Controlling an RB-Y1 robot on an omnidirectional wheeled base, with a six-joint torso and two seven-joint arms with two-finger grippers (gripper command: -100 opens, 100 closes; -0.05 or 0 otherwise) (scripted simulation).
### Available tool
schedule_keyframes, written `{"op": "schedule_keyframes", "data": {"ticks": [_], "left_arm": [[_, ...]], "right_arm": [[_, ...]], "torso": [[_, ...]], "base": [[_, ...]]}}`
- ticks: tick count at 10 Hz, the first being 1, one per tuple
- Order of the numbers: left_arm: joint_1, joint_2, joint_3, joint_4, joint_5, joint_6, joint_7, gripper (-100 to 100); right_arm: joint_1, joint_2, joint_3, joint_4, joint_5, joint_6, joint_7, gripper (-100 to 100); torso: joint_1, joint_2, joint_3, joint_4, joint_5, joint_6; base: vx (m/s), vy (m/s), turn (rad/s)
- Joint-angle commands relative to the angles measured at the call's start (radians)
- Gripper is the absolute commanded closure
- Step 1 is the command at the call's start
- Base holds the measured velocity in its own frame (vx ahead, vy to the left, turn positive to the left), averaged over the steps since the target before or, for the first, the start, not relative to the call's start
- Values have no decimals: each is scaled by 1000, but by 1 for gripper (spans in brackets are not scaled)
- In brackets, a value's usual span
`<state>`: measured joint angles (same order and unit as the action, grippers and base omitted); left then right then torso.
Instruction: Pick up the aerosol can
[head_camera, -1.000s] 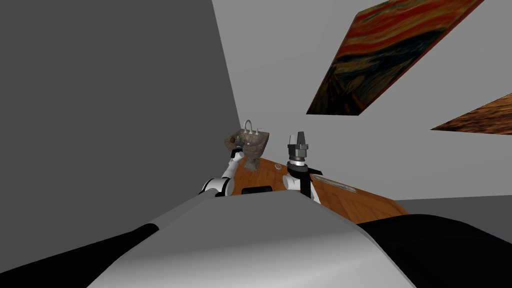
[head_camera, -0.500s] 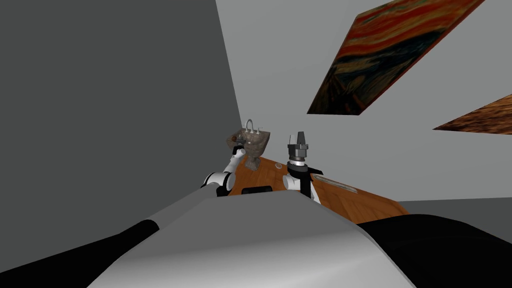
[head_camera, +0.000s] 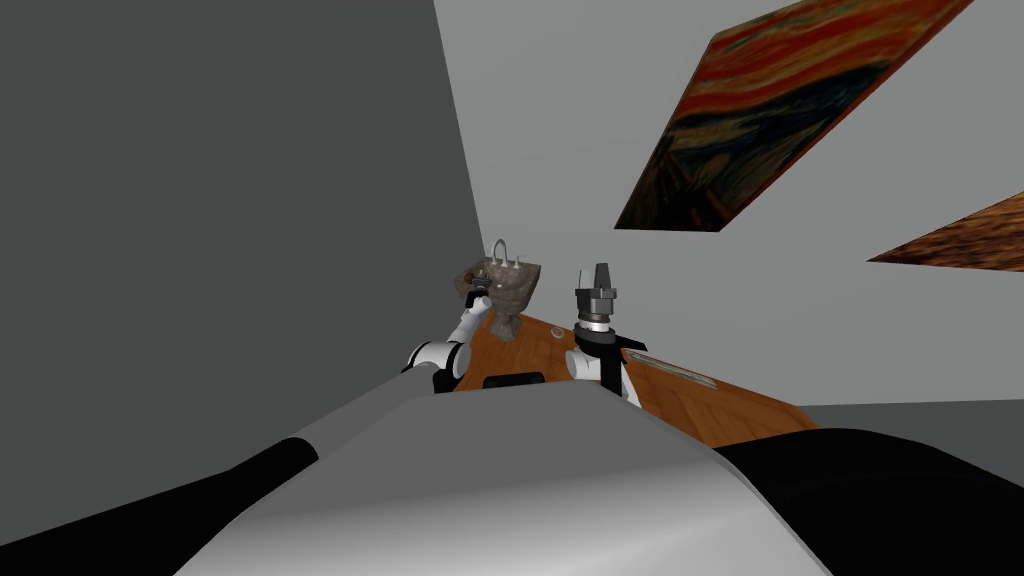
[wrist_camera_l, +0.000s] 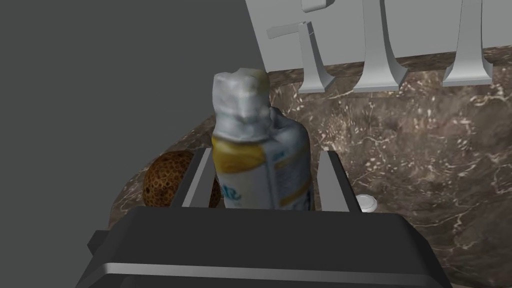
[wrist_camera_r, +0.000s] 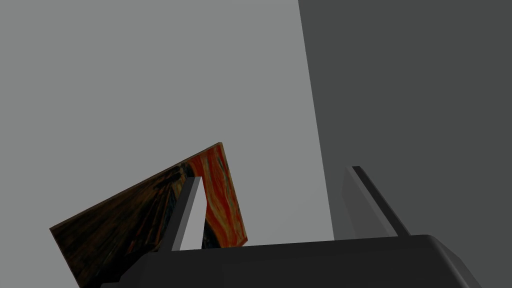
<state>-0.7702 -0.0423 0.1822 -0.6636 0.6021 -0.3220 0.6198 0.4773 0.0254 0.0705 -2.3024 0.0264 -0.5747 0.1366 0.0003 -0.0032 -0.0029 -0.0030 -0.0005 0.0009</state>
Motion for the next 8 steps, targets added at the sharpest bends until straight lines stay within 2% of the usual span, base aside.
{"op": "schedule_keyframes", "data": {"ticks": [1, 3, 4, 5, 6, 8], "left_arm": [[0, 0, 0, 0, 0, 0, 0, 100], [0, 0, 0, 0, 0, 0, 0, 100], [1, 0, 0, 0, 0, 0, -1, 0], [51, -2, -28, -50, 5, 23, -2, 100], [76, -2, -28, -67, 5, 23, -2, 100], [142, -2, -28, -148, 5, 23, -2, 100]], "right_arm": [[0, 0, 0, 0, 0, 0, 0, 0], [0, 0, 0, 0, 0, 0, 0, 0], [0, 0, 0, 0, 0, 0, 0, 0], [0, 0, 0, 0, 0, 0, 0, 0], [0, 0, 0, 0, 0, 0, 0, 0], [0, 0, 0, 0, 0, 0, 0, 0]], "torso": [[0, 0, 0, 0, 0, 0], [-1, 0, 0, 0, 0, 0], [0, 0, 0, 0, 0, 0], [0, 0, 0, 0, 0, 0], [-4, -6, -3, -2, 0, 3], [-3, -10, -7, -5, 0, 2]], "base": [[0, 0, 0], [0, 0, 0], [0, 0, 0], [103, -47, -116], [128, -49, -79], [35, -4, -15]]}}
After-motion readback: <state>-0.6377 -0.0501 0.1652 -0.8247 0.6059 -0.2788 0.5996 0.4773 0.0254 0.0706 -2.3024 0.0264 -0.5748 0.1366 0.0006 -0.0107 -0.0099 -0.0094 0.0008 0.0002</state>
